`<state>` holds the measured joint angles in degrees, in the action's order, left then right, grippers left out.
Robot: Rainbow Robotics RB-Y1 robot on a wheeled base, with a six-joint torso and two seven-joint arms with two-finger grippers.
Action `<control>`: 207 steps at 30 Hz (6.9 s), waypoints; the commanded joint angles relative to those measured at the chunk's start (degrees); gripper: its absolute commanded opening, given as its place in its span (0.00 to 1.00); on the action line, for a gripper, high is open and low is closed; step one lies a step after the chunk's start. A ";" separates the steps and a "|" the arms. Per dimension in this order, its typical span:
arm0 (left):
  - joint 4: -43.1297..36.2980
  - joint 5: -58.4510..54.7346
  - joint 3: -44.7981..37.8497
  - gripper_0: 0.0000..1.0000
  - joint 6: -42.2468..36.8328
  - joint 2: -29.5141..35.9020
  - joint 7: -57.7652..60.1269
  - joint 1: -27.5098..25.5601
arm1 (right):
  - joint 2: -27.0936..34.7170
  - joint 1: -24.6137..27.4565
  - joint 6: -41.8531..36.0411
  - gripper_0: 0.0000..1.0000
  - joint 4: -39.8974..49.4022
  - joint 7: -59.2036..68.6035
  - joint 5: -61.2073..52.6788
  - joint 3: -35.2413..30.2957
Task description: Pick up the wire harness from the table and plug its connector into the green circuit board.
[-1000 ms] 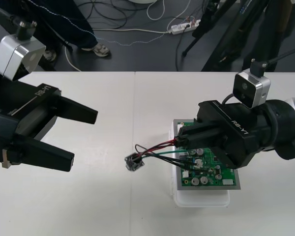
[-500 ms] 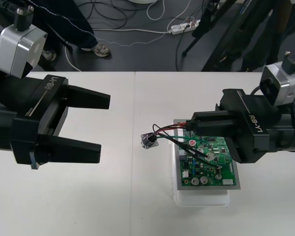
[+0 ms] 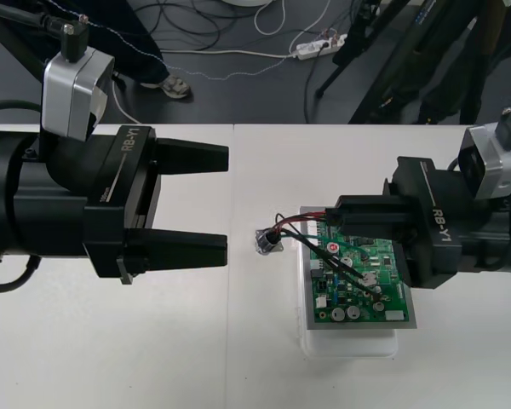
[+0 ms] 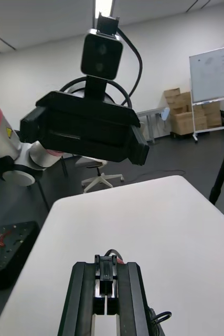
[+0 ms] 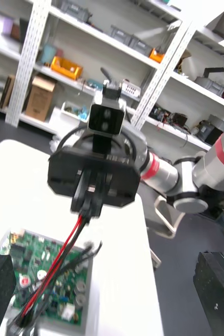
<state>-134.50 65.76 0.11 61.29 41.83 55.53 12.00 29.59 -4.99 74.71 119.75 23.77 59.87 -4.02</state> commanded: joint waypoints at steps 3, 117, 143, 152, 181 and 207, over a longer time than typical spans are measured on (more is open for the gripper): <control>-0.14 4.64 1.30 1.00 1.73 -7.90 -6.22 -0.40 | -5.34 0.60 -0.88 0.00 3.74 -2.85 5.08 -1.61; 22.88 2.53 4.20 0.00 22.82 -21.00 -24.59 12.52 | -7.27 4.55 -10.28 0.00 5.49 -13.13 1.48 8.50; 22.88 0.33 4.29 0.00 22.82 -19.59 -24.76 12.69 | -4.63 4.55 -8.35 1.00 5.23 -12.78 1.57 6.13; 22.97 0.33 3.67 0.00 22.82 -16.78 -25.82 11.73 | 0.55 4.55 4.92 1.00 5.23 -9.53 8.42 -3.19; 45.21 0.16 -0.20 0.00 28.71 -17.04 -56.76 8.74 | 18.66 3.15 15.29 1.00 5.23 0.23 36.02 -11.36; 66.56 -0.54 8.33 0.00 28.71 -20.91 -80.93 8.39 | 17.95 -1.86 15.29 1.00 2.07 3.92 60.54 2.17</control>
<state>-69.98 66.09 6.59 87.80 23.30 -19.32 20.94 48.47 -4.19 89.69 123.15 26.54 119.83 -2.73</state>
